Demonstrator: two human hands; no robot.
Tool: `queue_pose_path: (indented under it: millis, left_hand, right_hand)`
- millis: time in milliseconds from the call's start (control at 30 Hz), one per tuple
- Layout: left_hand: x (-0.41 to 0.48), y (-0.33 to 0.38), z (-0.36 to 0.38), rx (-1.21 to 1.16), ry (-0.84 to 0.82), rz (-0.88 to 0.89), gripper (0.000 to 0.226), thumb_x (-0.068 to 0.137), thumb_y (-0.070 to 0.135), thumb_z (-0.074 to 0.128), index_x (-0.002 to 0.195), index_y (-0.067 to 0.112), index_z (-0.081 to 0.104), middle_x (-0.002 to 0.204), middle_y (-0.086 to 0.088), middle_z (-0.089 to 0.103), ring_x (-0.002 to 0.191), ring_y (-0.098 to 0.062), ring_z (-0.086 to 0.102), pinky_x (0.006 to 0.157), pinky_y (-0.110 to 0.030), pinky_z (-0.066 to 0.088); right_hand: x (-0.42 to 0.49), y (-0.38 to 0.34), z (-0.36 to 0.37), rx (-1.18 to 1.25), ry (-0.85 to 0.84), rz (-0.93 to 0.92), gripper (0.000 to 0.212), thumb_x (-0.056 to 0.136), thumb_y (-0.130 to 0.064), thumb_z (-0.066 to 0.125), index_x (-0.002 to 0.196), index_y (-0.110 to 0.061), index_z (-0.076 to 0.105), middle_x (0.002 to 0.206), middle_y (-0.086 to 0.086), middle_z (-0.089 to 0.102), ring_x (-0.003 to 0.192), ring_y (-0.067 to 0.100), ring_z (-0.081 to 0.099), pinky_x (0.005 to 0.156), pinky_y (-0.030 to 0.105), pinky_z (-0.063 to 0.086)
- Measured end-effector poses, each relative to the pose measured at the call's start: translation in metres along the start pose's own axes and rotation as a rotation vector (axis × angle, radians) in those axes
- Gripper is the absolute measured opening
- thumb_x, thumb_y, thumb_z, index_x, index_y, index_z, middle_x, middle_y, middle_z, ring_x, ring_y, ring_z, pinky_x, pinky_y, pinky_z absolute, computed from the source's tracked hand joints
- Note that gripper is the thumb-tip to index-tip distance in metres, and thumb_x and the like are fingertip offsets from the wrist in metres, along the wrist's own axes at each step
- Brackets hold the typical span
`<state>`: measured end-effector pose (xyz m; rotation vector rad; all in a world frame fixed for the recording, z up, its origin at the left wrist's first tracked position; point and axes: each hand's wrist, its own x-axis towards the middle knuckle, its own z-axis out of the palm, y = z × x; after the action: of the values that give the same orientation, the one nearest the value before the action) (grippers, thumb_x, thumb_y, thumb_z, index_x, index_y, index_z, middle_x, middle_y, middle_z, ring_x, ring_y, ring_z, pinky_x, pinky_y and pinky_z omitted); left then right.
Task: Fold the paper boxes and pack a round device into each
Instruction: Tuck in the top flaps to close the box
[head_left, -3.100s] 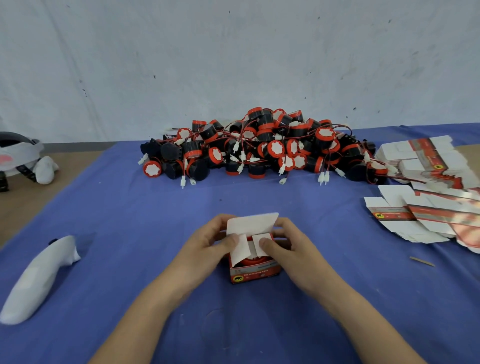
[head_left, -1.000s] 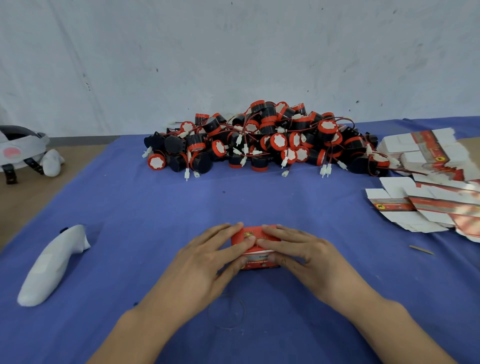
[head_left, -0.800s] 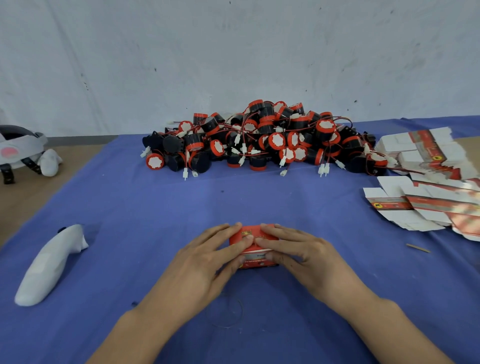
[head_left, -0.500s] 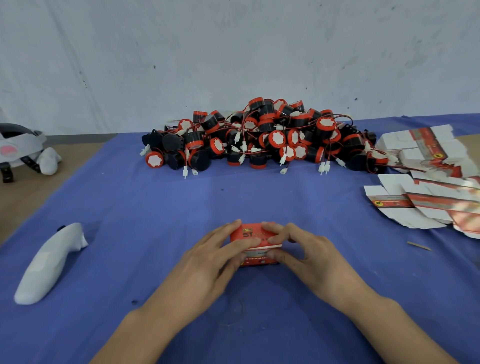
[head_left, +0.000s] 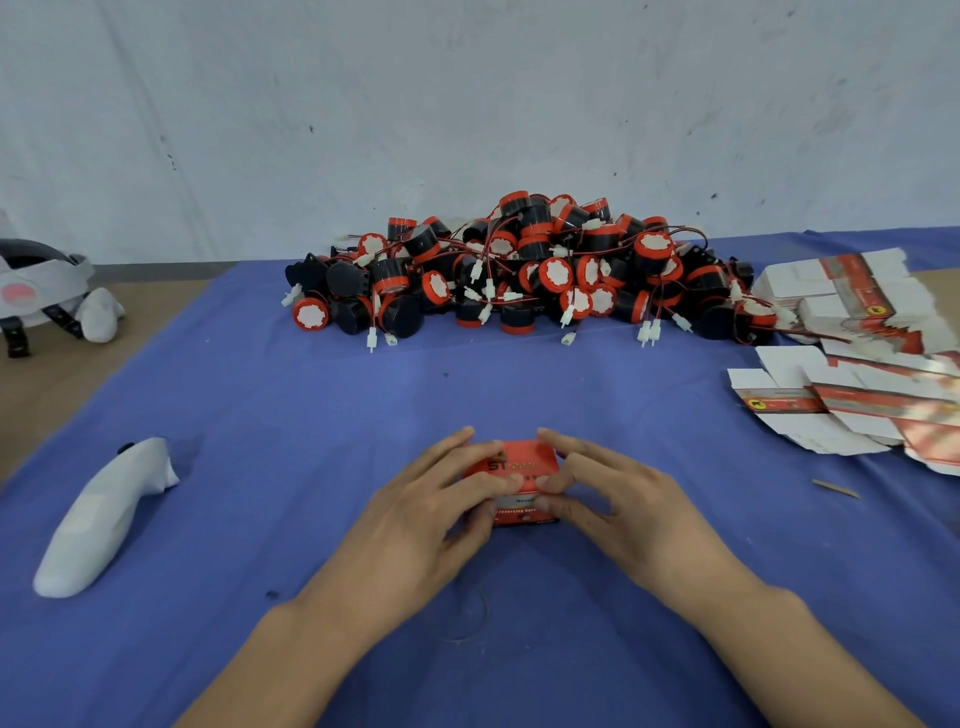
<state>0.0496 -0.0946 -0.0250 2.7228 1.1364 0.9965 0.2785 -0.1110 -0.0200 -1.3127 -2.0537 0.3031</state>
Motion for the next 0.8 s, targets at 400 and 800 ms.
queue_pose_path:
  millis: [400,800]
  left_hand:
    - [0.024,0.024,-0.005,-0.652,0.175,-0.513,0.013,0.094,0.040,0.057,0.100,0.050,0.062,0.104,0.024,0.066,0.095,-0.002,0.063,0.076,-0.012,0.048]
    - [0.052,0.045,0.003,-0.877,0.487,-0.618,0.015,0.101,0.021,0.054,0.087,0.021,0.058,0.074,0.010,0.066,0.068,-0.002,0.064,0.058,-0.013,0.048]
  right_hand:
    - [0.011,-0.009,0.004,0.623,0.111,0.235,0.009,0.096,-0.045,0.060,0.104,-0.044,0.064,0.115,-0.022,0.066,0.109,0.002,0.063,0.086,0.021,0.051]
    - [0.038,-0.064,0.032,1.060,0.303,0.375,0.018,0.099,-0.036,0.057,0.090,-0.020,0.058,0.088,0.003,0.069,0.087,0.020,0.069,0.084,0.044,0.058]
